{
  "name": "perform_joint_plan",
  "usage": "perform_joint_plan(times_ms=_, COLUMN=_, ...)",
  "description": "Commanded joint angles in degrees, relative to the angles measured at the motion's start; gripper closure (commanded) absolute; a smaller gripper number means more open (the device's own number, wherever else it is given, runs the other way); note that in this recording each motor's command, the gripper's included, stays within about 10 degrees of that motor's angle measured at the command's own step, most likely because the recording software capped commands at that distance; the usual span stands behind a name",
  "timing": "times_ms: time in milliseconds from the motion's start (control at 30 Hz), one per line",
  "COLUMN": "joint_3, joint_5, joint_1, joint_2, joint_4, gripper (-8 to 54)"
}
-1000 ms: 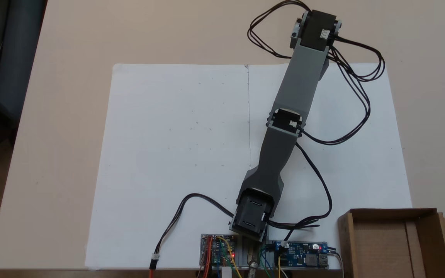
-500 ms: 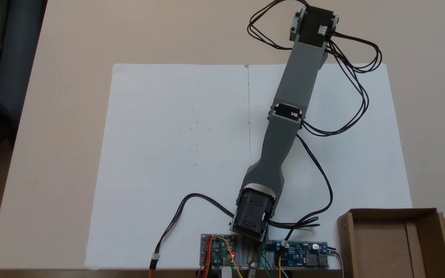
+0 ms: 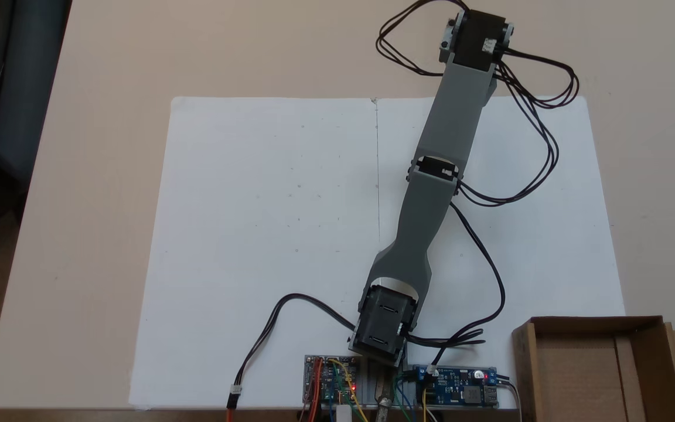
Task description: Grasp a green dice and put it in the bin.
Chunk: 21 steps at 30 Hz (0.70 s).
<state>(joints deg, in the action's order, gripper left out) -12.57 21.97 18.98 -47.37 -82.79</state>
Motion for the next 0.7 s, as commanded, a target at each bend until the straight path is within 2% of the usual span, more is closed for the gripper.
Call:
perform_joint_plan(times_ms=0, joint_3=1.67, joint_5=-6.33, joint_1=0.7, joint_2=-1.49, joint_4=-8.09, gripper=2.5)
perform_joint_plan(times_ms=267, joint_3=1.67, joint_5=-10.11, joint_1=0.79, joint_2=-1.32, joint_4=-9.58, gripper=3.3)
perform_joint_plan(times_ms=667, joint_3=1.67, joint_5=-10.02, joint_1=0.97, joint_2=-1.05, joint_4=-7.56, gripper=3.1)
